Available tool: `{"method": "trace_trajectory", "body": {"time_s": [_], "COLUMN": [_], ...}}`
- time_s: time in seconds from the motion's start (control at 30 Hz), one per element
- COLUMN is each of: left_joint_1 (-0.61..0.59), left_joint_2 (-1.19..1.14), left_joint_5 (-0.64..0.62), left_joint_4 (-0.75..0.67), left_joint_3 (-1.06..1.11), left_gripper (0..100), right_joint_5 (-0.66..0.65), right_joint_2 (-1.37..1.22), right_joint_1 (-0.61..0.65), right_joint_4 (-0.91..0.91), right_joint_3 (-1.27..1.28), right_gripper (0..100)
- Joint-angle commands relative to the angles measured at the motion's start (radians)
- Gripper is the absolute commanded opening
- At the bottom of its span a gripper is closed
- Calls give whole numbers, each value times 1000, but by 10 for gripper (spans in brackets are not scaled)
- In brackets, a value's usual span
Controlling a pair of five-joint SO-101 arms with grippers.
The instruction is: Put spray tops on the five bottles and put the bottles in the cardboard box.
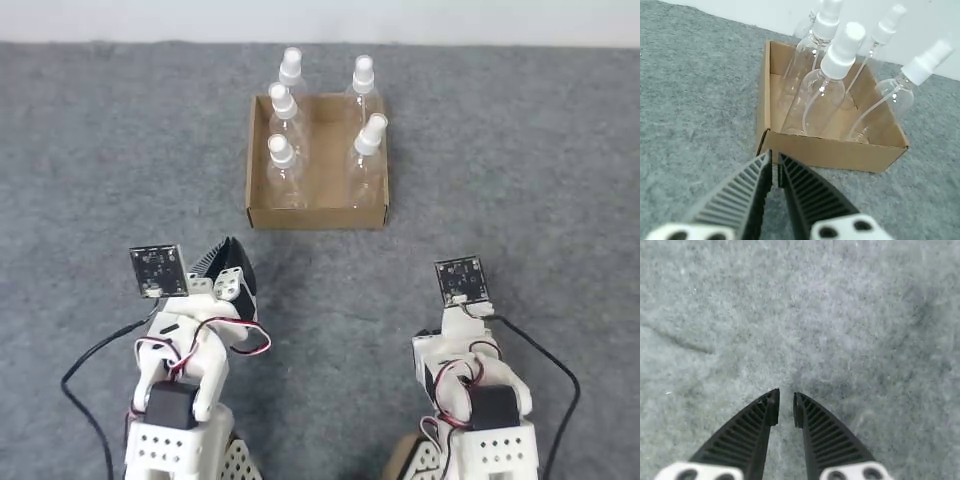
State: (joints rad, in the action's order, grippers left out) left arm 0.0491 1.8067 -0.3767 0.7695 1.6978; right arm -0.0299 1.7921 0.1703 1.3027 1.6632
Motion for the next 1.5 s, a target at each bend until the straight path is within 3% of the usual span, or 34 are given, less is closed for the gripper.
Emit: {"method": "trace_trajectory", "body": {"time_s": [0.0,0.33,1.07,1.47], "left_joint_1": [9,104,103,103], "left_joint_2": [11,9,14,15], "left_joint_5": [9,11,11,9], "left_joint_4": [5,117,479,493], "left_joint_3": [-13,-13,-13,-13], "left_gripper": [14,15,15,15], "right_joint_5": [9,9,9,9], "right_joint_2": [22,22,22,22], "right_joint_1": [-16,-16,-16,-16], "right_joint_4": [8,8,8,8], "right_joint_3": [20,20,20,20], "right_gripper": [7,7,7,7]}}
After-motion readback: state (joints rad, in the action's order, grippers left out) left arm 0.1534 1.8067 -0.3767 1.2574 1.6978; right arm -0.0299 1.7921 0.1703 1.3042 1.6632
